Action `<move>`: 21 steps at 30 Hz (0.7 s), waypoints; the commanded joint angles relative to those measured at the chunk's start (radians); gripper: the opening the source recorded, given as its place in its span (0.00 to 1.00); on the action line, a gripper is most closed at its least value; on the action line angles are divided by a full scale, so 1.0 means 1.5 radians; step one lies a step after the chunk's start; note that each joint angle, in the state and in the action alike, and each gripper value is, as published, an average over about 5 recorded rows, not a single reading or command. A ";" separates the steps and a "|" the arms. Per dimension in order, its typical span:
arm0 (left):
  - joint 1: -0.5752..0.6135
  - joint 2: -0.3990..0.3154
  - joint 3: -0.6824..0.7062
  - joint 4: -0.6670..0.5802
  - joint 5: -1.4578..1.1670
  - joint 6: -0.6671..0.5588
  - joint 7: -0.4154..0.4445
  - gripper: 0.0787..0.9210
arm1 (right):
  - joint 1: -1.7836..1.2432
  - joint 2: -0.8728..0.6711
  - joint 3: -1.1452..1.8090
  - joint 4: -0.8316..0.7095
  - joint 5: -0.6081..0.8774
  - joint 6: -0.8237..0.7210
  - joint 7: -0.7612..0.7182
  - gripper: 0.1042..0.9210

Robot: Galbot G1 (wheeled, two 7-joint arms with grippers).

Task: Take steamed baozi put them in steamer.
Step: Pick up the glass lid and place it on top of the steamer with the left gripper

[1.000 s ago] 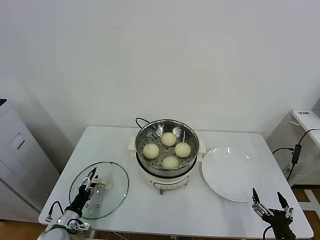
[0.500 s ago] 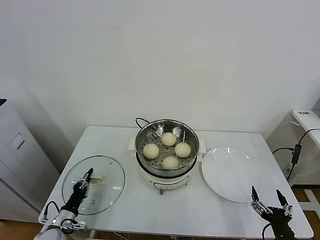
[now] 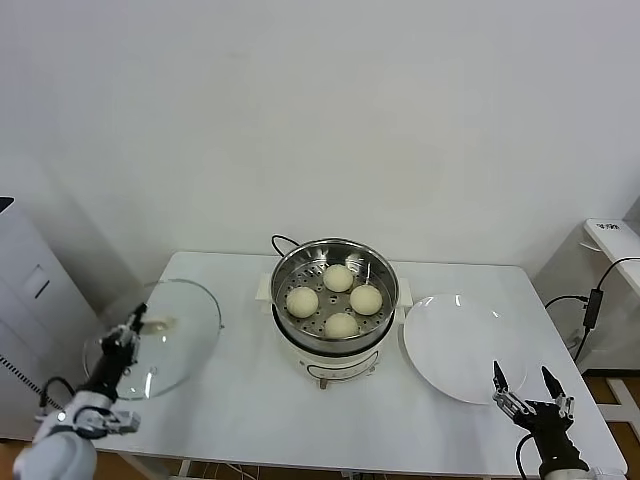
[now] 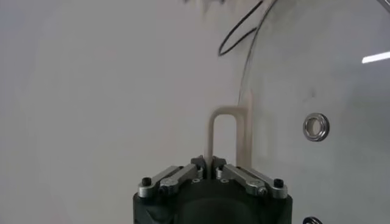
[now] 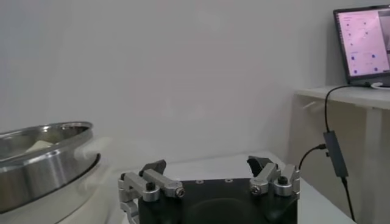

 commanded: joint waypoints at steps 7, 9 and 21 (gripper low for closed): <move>-0.132 0.160 0.332 -0.267 -0.140 0.418 0.136 0.06 | 0.036 -0.034 0.001 -0.033 -0.004 -0.002 -0.068 0.88; -0.175 0.132 0.397 -0.251 -0.096 0.440 0.142 0.06 | 0.031 -0.030 0.004 -0.035 -0.007 -0.004 -0.068 0.88; -0.419 -0.042 0.684 -0.093 0.013 0.549 0.162 0.06 | -0.004 -0.011 0.041 -0.036 -0.018 -0.005 -0.070 0.88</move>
